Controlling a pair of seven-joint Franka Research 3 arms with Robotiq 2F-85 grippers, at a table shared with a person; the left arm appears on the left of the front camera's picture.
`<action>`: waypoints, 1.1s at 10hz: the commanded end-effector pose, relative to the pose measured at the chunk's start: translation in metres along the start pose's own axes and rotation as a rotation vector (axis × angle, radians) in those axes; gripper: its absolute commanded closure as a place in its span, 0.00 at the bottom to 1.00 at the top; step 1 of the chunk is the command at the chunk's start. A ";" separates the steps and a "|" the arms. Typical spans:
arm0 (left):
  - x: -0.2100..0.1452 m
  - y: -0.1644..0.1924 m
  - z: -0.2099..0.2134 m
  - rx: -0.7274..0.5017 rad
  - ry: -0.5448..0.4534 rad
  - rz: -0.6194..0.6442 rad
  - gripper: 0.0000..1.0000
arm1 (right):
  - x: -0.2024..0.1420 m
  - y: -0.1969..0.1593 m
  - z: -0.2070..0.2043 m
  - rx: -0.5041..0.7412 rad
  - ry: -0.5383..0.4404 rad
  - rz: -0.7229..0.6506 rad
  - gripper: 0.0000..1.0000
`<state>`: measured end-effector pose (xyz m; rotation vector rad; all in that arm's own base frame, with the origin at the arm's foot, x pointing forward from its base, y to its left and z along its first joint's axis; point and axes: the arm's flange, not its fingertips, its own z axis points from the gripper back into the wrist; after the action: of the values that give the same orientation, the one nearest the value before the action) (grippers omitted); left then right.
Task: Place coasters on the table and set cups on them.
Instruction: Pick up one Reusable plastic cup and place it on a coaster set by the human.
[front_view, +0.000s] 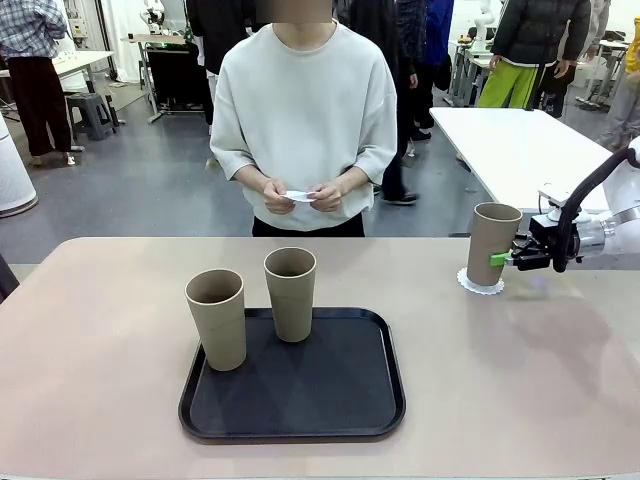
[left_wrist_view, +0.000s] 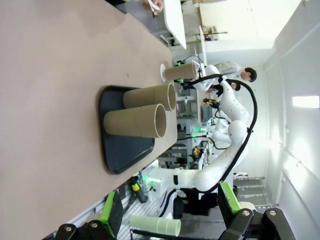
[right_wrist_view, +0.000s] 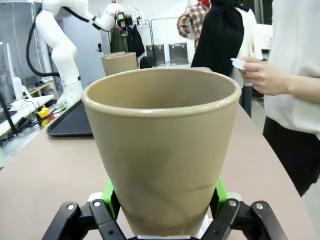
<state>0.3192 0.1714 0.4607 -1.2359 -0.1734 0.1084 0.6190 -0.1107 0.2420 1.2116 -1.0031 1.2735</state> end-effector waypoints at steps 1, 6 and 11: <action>-0.001 -0.002 0.001 -0.013 -0.004 -0.008 0.00 | -0.002 -0.006 0.000 0.030 0.021 0.022 0.17; -0.001 -0.002 0.001 -0.013 -0.004 -0.008 0.00 | -0.003 -0.009 -0.001 0.037 0.021 0.025 0.17; -0.001 -0.002 0.001 -0.013 -0.004 -0.008 0.00 | -0.007 -0.013 0.002 0.043 0.019 0.020 0.17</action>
<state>0.3192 0.1714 0.4607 -1.2359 -0.1734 0.1084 0.6252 -0.1095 0.2329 1.2163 -0.9879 1.2933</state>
